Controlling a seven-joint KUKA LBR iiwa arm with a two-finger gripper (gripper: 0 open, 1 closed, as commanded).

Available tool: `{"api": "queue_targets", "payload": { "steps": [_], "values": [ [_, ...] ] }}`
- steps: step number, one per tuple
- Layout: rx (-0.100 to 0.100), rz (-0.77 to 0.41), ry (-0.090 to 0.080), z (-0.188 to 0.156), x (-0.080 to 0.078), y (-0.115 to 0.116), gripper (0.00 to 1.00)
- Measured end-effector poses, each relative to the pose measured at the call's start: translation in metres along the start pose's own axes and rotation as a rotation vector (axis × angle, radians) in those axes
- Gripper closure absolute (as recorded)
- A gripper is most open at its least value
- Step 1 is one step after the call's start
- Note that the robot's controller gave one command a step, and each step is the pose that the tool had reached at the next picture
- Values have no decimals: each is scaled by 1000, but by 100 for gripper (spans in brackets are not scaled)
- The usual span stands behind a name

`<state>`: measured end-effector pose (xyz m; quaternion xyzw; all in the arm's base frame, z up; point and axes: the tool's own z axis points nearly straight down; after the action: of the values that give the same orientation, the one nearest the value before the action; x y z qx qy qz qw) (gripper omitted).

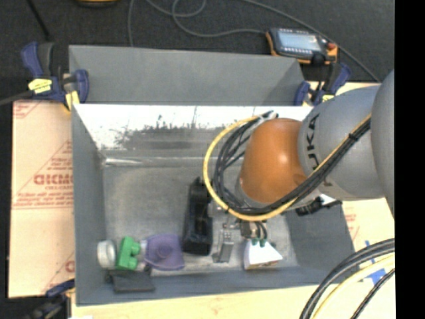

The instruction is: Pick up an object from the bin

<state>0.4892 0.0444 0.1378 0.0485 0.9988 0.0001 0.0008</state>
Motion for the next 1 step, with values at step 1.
{"api": "queue_targets", "payload": {
  "steps": [1],
  "values": [
    [0, 26, 2, 35, -38, 23, 0]
  ]
}}
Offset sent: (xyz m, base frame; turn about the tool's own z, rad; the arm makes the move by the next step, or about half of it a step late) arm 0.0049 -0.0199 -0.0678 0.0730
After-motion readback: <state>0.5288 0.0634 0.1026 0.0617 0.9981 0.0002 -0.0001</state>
